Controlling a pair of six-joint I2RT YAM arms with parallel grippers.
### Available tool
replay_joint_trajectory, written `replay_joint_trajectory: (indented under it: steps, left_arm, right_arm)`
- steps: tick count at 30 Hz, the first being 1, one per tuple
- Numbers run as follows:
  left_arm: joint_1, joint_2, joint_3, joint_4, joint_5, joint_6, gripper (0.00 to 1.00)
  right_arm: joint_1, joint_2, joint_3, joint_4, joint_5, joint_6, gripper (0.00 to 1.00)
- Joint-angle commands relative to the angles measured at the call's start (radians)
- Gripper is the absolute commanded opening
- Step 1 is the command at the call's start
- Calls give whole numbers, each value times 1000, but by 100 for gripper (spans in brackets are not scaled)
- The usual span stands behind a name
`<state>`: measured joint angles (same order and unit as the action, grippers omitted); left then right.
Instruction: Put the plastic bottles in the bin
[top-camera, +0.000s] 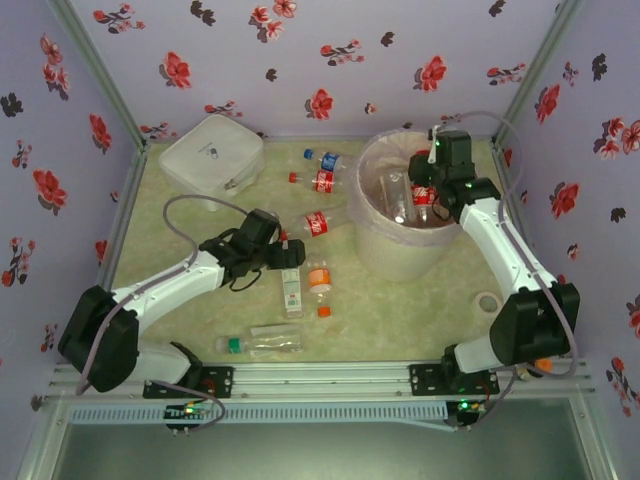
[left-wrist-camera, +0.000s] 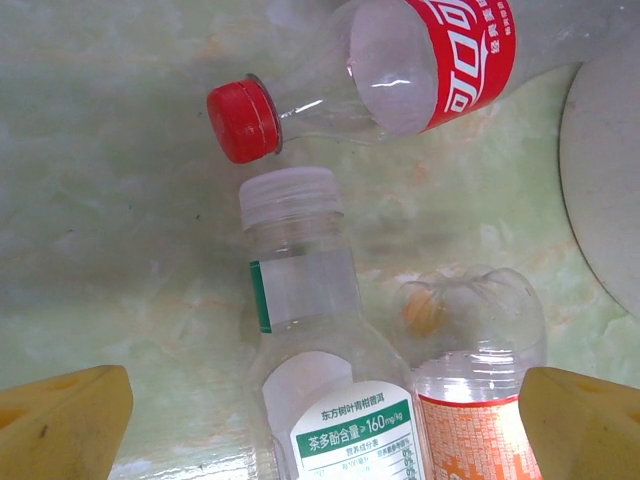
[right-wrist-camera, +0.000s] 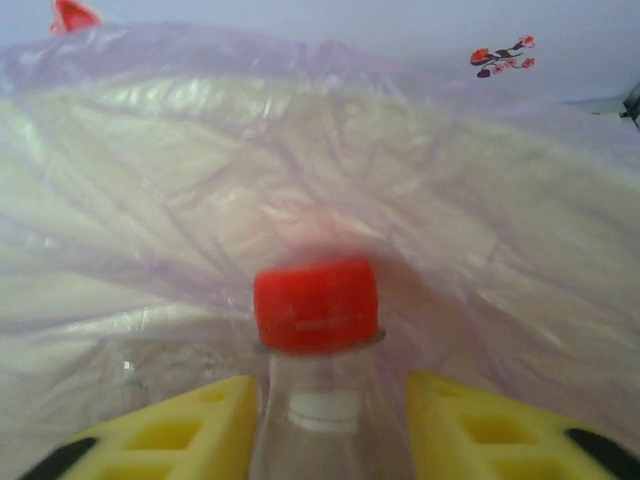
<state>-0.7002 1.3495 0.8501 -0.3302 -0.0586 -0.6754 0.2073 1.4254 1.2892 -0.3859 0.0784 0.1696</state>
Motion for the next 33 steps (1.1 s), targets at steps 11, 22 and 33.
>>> replay_joint_trajectory:
  steps: [11, 22, 33]
  left_arm:
    - [-96, -25, 157, -405, 47, 9, 100]
    - [-337, -129, 299, -927, 9, -169, 100]
    - [-486, -175, 65, -697, 72, 3, 100]
  right_arm:
    - [8, -214, 64, -159, -85, 34, 74]
    - [10, -216, 78, -67, -175, 76, 91]
    - [9, -211, 104, -105, -190, 32, 91]
